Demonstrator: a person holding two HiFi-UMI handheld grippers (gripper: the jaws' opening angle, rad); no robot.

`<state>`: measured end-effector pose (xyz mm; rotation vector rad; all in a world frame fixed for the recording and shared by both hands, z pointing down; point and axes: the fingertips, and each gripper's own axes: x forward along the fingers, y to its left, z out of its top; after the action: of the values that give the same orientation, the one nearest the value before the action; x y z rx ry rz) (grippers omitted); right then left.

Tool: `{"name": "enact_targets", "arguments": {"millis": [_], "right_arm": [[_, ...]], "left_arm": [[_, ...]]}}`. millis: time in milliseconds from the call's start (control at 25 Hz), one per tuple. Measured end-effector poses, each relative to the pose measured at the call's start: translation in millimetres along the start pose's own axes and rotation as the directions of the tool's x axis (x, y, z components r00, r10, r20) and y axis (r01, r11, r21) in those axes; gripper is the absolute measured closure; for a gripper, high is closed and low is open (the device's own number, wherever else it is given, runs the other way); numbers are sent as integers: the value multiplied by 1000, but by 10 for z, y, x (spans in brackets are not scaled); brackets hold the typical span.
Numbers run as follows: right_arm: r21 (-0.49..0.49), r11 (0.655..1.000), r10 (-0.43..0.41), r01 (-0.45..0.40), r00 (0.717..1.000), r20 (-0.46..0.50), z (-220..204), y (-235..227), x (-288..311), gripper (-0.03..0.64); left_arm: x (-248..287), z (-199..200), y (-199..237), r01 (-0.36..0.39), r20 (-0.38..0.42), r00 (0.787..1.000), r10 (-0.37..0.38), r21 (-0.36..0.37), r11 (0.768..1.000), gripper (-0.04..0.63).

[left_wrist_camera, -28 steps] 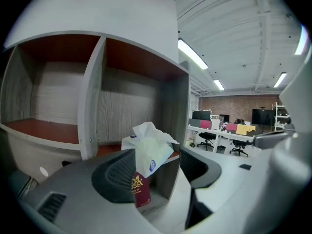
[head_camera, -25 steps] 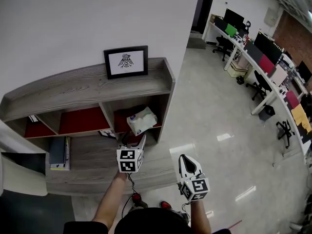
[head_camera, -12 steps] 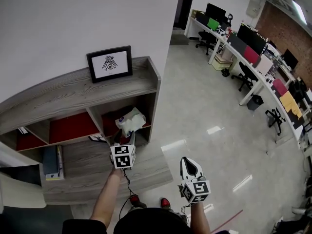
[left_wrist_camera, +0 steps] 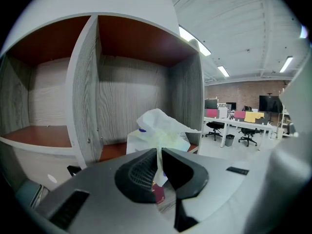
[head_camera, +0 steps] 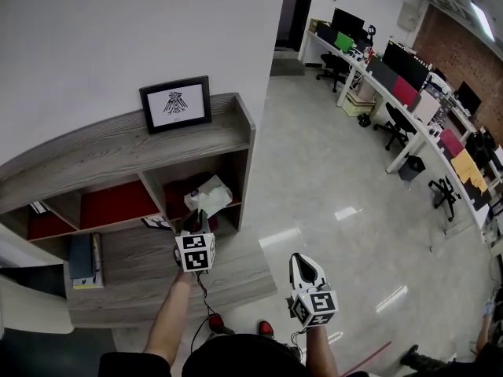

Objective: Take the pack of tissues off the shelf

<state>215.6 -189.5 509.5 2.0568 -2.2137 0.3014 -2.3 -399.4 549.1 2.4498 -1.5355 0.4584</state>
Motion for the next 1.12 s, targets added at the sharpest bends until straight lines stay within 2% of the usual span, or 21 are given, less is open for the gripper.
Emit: {"name": "enact_targets", "arguments": {"millis": [200, 520, 880, 1120], "right_arm": [[10, 1000, 18, -18, 1000, 9, 15, -7, -13, 584], [21, 997, 70, -71, 997, 31, 33, -5, -25, 584], [13, 983, 183, -183, 982, 41, 77, 90, 33, 584], [-4, 959, 285, -285, 958, 29, 64, 281, 106, 584]], "left_arm": [[-102, 84, -74, 5, 32, 999, -5, 9, 1000, 575], [-400, 266, -273, 48, 116, 992, -44, -24, 999, 584], [-981, 533, -462, 40, 191, 981, -33, -30, 999, 584], [-1345, 446, -480, 4, 194, 981, 5, -45, 999, 584]]}}
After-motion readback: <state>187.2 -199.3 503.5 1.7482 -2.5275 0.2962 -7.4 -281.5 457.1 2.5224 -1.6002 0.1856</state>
